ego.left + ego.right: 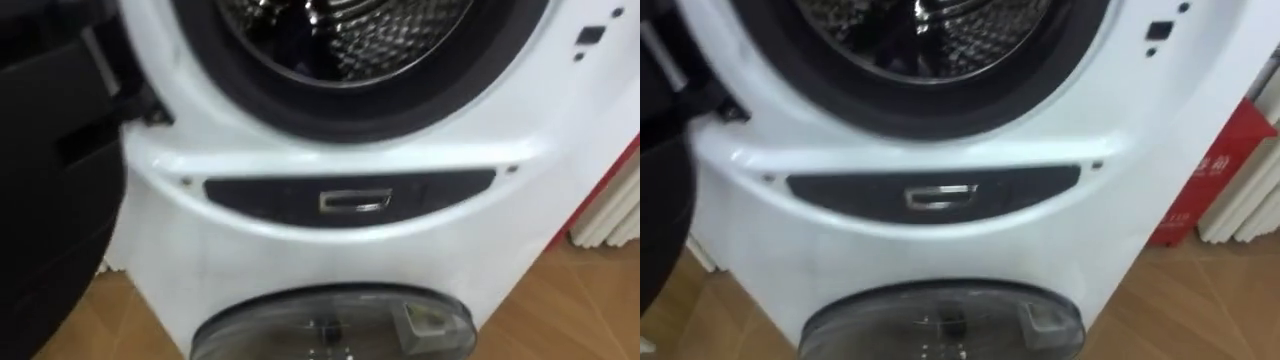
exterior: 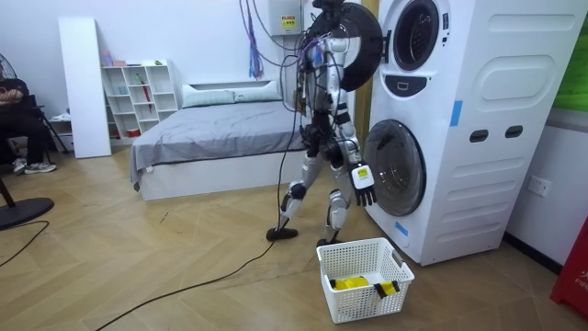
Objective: Pick clothes from washing machine
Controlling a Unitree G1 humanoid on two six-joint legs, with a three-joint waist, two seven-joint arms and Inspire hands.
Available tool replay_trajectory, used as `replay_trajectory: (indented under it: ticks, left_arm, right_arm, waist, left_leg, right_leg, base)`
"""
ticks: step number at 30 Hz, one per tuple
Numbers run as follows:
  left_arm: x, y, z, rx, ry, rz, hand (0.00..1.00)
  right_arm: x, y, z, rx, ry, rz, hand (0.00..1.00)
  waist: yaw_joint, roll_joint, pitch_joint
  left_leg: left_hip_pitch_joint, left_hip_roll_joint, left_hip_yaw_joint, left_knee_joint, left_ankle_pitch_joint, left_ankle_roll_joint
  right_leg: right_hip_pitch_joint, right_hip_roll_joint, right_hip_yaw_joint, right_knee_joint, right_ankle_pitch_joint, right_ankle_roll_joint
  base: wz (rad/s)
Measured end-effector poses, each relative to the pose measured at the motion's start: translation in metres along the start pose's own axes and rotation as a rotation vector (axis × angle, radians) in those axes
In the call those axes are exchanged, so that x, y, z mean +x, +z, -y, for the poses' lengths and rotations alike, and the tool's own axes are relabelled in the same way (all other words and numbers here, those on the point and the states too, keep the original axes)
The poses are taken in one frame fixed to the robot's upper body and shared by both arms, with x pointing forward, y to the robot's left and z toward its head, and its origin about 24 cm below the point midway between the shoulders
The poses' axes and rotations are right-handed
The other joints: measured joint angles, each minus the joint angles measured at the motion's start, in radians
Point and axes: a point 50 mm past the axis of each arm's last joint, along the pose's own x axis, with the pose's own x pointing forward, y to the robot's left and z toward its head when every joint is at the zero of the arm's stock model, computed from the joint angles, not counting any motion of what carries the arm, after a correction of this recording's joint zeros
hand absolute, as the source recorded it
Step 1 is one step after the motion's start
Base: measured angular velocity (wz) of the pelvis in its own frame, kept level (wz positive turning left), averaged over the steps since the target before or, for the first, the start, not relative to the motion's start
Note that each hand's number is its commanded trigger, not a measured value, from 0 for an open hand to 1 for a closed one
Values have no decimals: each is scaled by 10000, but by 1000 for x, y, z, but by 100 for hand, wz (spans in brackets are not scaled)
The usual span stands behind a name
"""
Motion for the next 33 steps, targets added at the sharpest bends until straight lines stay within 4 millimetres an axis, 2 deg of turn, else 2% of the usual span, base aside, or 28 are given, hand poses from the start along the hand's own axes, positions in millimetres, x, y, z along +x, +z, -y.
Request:
replay_trajectory:
  ticks: [1,2,3,4,5,6,7,9,10,11,12,13,15,16,18,19,21,23,25,29,31,33]
  left_arm:
    - [-1,-8,3,24,-112,-257,0]
    - [-1,-11,3,10,-123,-331,0]
    - [-3,-20,2,-79,-118,-552,0]
    - [-4,-29,2,-113,-143,-815,0]
    - [-4,-32,2,-33,-181,-941,0]
    - [-5,-36,2,66,-198,-1066,0]
    - [-6,-39,3,6,-134,-1130,0]
    - [-10,-50,4,-269,-89,-1405,0]
    - [-13,-59,5,-579,-63,-1711,0]
    - [-15,-65,6,-699,-52,-1901,0]
    - [-17,-73,7,-968,99,-2213,0]
    - [-18,-75,7,-1330,202,-2332,0]
    - [-18,-75,7,-1874,285,-2364,0]
    - [-18,-74,8,-2201,319,-2389,0]
    - [-18,-74,9,-2767,350,-2455,0]
    - [-18,-74,10,-3291,355,-2517,0]
    - [-18,-72,14,-4104,335,-2519,0]
    - [-19,-71,18,-4723,296,-2525,0]
    - [-20,-73,22,-5312,240,-2699,0]
    - [-21,-76,20,-6529,466,-2843,0]
    - [-20,-78,15,-7004,774,-2874,0]
    - [-17,-72,2,-7576,1339,-2602,0]
  right_arm:
    - [0,0,-1,59,30,22,0]
    - [-1,-1,-1,67,34,55,0]
    - [-1,0,-1,183,37,100,0]
    - [-1,-1,-1,374,-3,52,0]
    - [-1,-3,0,573,-50,-25,0]
    - [-2,-13,4,1101,-183,-328,0]
    - [-3,-20,6,1325,-280,-615,0]
    - [-3,-22,8,1342,-374,-706,0]
    - [-3,-22,8,1312,-391,-686,0]
    - [-3,-21,6,1246,-345,-648,0]
    - [-3,-20,3,1268,-239,-543,0]
    - [-4,-20,-1,1269,-91,-542,0]
    - [-4,-21,-5,1065,181,-554,0]
    - [-4,-21,-7,889,303,-516,0]
    - [-4,-20,-10,673,491,-467,0]
    - [-4,-21,-13,638,591,-469,0]
    - [-5,-21,-13,627,636,-489,0]
    - [-4,-19,-14,529,696,-364,0]
    - [-4,-18,-13,492,664,-254,0]
    - [-4,-16,-11,647,564,-65,0]
    - [-4,-17,-10,538,548,-30,0]
    - [-4,-16,-8,590,470,-10,0]
  waist:
    - [-29,-28,-20]
    - [-32,-45,-71]
    - [-63,-137,-113]
    - [-57,-124,-84]
    - [-134,-123,-83]
    - [-223,-165,-113]
    - [-111,-182,-107]
    - [156,-208,-100]
    - [294,-258,-82]
    - [319,-307,-97]
    - [437,-458,-120]
    - [519,-525,-122]
    - [537,-599,-136]
    - [620,-580,-144]
    - [790,-595,-151]
    - [750,-592,-174]
    - [778,-630,-160]
    - [802,-665,-159]
    - [800,-657,-151]
    - [787,-638,-153]
    - [779,-564,-105]
    - [780,-560,-105]
  left_leg:
    - [-127,-283,31,-32,190,340]
    - [-194,-336,48,-24,275,488]
    - [-335,-576,136,-25,381,681]
    - [-492,-705,762,-17,453,995]
    - [-539,-726,1128,-18,465,1074]
    - [-589,-799,1415,-15,536,1180]
    - [-599,-833,1625,-44,641,1212]
    - [-626,-894,1856,-94,775,1271]
    - [-628,-976,1946,-68,803,1298]
    - [-645,-1031,2012,-50,804,1300]
    - [-665,-1134,2219,-27,809,1287]
    - [-733,-1168,2322,-26,835,1225]
    - [-815,-1156,2413,20,909,1122]
    - [-825,-1064,2390,-31,982,1074]
    - [-844,-912,2301,-2,1021,1006]
    - [-839,-837,2256,4,1049,958]
    - [-832,-780,2192,-8,1072,915]
    - [-837,-770,2151,-15,1087,888]
    - [-807,-760,1712,-14,1091,881]
    - [-804,-780,1449,-17,1091,881]
    - [-739,-785,1300,-17,1091,881]
    - [-730,-783,1247,-19,1091,881]
  right_leg:
    - [73,-112,562,-346,497,346]
    - [100,-182,707,-516,741,452]
    - [124,-358,869,-831,1156,668]
    - [101,-636,878,-634,1233,808]
    - [87,-812,835,-146,953,892]
    - [121,-1251,815,1359,122,1044]
    - [216,-1446,973,2464,-411,1228]
    - [780,-1482,1211,2986,-976,1244]
    - [1325,-1563,1191,2651,-1239,1240]
    - [1679,-1626,1150,2361,-1314,1270]
    - [2259,-1639,1131,1455,-1598,1400]
    - [2609,-1476,1096,491,-1665,1459]
    - [2846,-1317,1145,-555,-1598,1416]
    - [2864,-1204,1254,-860,-1389,1319]
    - [2969,-968,1425,-1311,-1112,1178]
    - [3131,-861,1426,-1592,-974,1134]
    - [3230,-762,1460,-1869,-881,1085]
    - [3236,-720,1471,-1917,-860,1055]
    - [3357,-707,1444,-1961,-847,1036]
    - [3426,-709,1403,-2006,-844,1036]
    - [3531,-710,1343,-2028,-844,1036]
    - [3561,-709,1320,-2026,-845,1036]
  base:
    - [42]
    - [29]
    - [25]
    - [41]
    - [84]
    - [103]
    - [89]
    - [13]
    - [-24]
    - [-46]
    - [-55]
    - [-51]
    - [-36]
    - [-43]
    - [-44]
    - [-22]
    - [-3]
    - [-3]
    - [7]
    - [8]
    - [9]
    - [9]
